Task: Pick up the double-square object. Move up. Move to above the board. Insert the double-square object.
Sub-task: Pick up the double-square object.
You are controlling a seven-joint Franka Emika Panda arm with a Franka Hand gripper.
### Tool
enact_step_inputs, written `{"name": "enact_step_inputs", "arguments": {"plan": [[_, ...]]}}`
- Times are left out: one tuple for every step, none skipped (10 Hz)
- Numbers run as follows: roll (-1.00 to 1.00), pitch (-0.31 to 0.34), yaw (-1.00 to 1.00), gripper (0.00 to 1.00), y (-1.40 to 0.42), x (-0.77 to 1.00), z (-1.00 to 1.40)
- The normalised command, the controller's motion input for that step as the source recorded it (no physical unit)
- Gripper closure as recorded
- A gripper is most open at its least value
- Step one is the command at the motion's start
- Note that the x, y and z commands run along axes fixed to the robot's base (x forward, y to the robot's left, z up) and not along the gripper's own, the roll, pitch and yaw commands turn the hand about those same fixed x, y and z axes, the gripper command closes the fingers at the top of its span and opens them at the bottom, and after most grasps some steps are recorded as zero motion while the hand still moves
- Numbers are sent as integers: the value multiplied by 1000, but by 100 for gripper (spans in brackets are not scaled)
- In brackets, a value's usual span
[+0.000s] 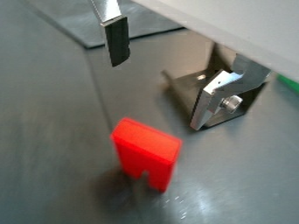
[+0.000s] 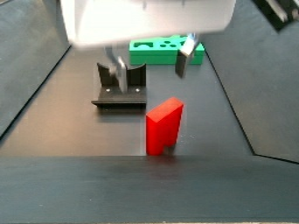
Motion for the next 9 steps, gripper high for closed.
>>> {"name": "enact_step_inputs", "arguments": {"plan": [[51,-156,729,0,234,-271,-637],[0,-100,506,0,37,-106,-354],[-7,0,0,0,0,0,0],[0,-57,140,0,0,0,-343],[37,-126,283,0,0,0,-543],[71,-131,331,0,0,-77,-589],[0,-39,266,0,37,-31,-237],[0,0,0,0,0,0,-46],[44,-64,140,0,14,-151,-380]]}}
